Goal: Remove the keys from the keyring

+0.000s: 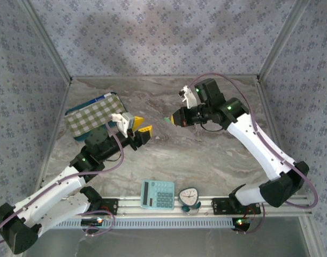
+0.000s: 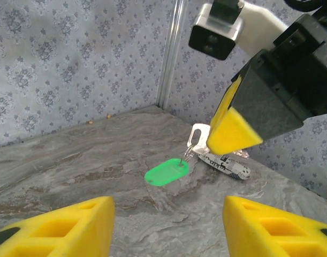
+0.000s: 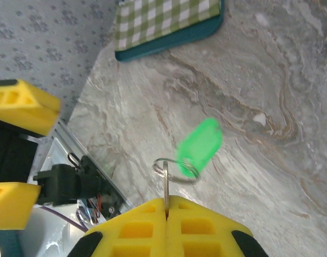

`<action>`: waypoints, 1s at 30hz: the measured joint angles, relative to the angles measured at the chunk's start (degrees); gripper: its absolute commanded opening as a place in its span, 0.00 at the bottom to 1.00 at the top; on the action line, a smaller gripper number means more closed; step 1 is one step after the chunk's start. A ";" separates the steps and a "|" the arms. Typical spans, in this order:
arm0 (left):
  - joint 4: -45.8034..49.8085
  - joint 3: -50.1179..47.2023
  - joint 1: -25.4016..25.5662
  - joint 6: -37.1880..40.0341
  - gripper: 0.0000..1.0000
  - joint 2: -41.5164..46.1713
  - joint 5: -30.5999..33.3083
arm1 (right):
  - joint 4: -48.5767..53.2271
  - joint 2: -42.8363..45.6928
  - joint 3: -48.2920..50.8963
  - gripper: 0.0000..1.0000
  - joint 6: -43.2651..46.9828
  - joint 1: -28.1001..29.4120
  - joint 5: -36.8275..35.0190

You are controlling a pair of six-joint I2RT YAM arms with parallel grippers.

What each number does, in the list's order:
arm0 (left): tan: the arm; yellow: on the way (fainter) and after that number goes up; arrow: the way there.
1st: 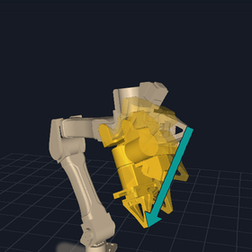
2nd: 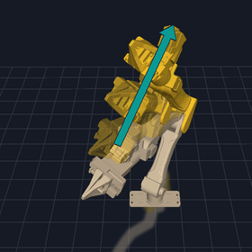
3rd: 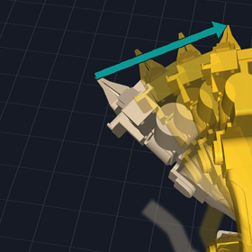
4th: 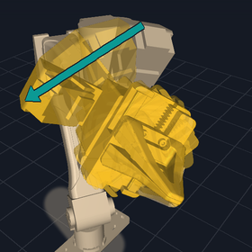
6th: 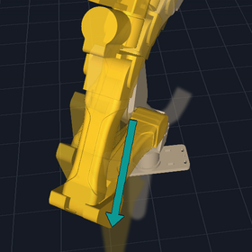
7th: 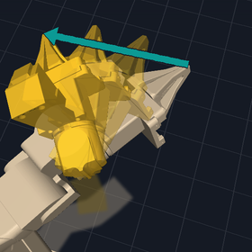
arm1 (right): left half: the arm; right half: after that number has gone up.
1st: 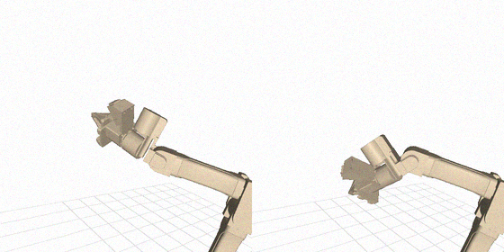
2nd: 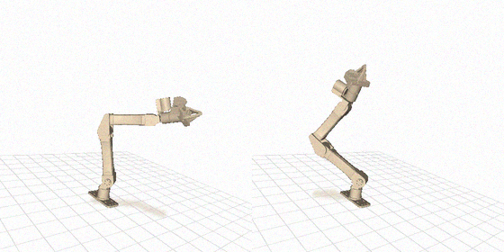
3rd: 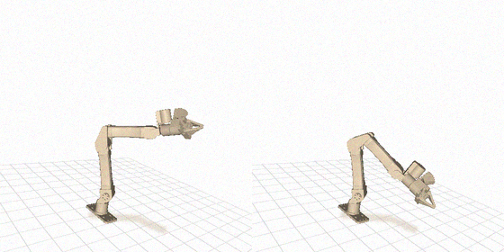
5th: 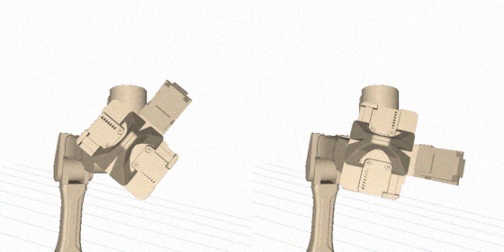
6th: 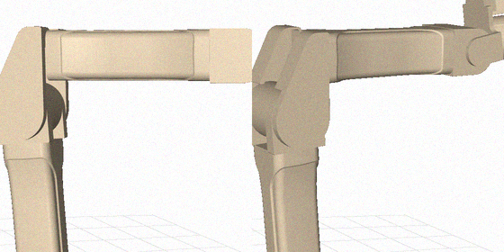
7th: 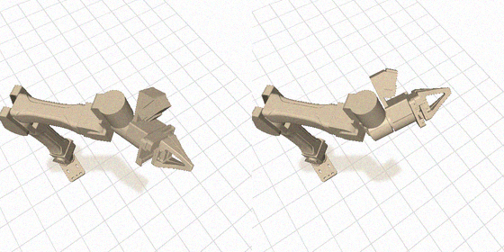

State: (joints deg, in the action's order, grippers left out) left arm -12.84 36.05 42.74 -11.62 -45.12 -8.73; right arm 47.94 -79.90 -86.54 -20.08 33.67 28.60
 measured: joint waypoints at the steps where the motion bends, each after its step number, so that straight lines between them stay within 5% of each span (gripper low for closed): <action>1: 0.33 0.00 -0.11 0.00 0.56 0.35 -0.48 | 0.81 -0.52 -0.66 0.00 0.46 0.00 0.04; 10: 1.77 0.00 -0.92 1.11 0.27 1.07 -6.99 | 6.14 -1.81 -7.30 0.00 5.62 0.61 0.13; 21: 0.04 1.42 -1.11 2.93 0.38 -2.69 -11.80 | 8.63 -1.84 -8.98 0.00 9.49 1.75 1.07; 30: -3.96 3.10 -1.11 5.20 0.29 -5.68 -18.08 | 9.31 -1.90 -9.51 0.00 10.73 3.28 1.42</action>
State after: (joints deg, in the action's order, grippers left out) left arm -16.80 39.16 41.63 -6.42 -50.81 -26.81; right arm 57.25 -81.80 -96.05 -9.34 36.95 30.02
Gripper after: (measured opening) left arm 0.288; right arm 0.051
